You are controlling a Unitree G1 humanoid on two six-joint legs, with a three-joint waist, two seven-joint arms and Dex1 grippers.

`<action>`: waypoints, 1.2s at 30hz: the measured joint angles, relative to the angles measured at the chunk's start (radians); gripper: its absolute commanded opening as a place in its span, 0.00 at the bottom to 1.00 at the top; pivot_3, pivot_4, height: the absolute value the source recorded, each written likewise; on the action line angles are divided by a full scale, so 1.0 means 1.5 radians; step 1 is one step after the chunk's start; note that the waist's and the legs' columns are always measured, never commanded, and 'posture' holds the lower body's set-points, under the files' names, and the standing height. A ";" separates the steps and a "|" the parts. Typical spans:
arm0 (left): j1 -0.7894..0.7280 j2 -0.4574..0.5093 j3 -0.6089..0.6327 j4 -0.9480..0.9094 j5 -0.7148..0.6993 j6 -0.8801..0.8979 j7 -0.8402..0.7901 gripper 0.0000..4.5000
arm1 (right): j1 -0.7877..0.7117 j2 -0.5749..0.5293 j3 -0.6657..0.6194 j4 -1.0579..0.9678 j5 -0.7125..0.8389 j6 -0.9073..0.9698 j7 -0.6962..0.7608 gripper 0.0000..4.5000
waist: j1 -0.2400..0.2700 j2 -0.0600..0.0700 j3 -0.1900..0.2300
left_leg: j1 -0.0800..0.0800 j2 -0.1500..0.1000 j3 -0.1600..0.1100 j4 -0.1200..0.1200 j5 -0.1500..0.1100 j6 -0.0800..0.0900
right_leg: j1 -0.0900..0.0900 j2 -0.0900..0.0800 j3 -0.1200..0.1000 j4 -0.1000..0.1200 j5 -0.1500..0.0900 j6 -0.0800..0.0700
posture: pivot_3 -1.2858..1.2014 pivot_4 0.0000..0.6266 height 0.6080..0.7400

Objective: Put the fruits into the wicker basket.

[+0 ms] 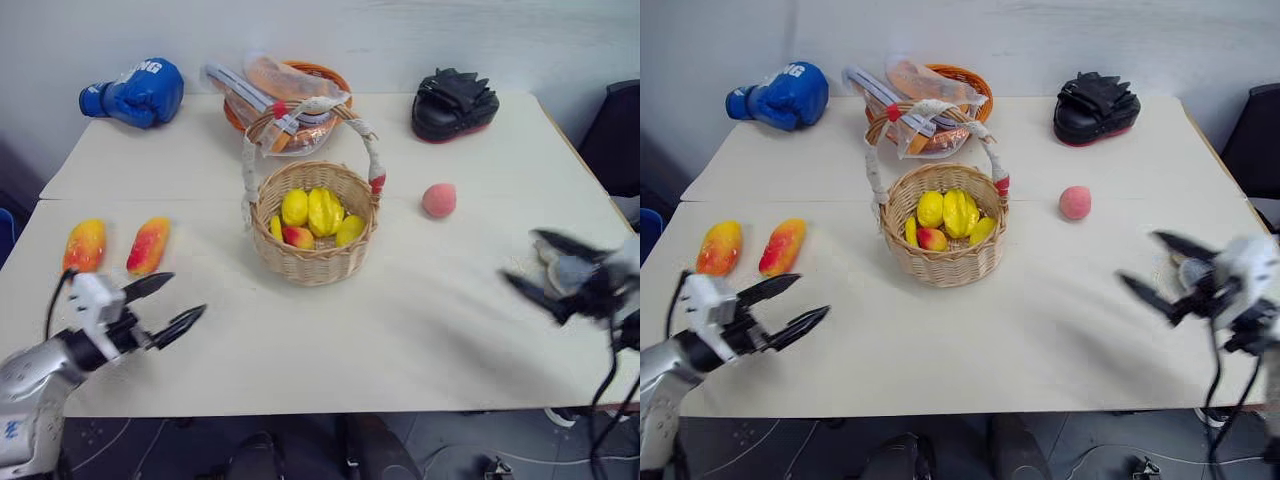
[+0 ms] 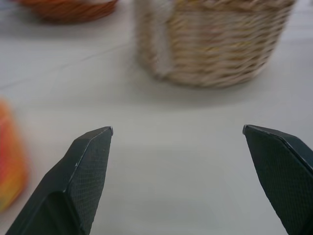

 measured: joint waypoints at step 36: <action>-0.646 0.199 -0.183 0.653 0.078 0.309 0.277 0.91 | -0.046 0.172 0.252 -0.130 -0.075 -0.158 -0.062 1.00 | 0.023 -0.011 -0.005 | -0.003 -0.003 -0.005 0.001 0.000 -0.003 | -0.002 -0.011 -0.023 0.003 -0.003 -0.006 | 0.52 0.24 1.00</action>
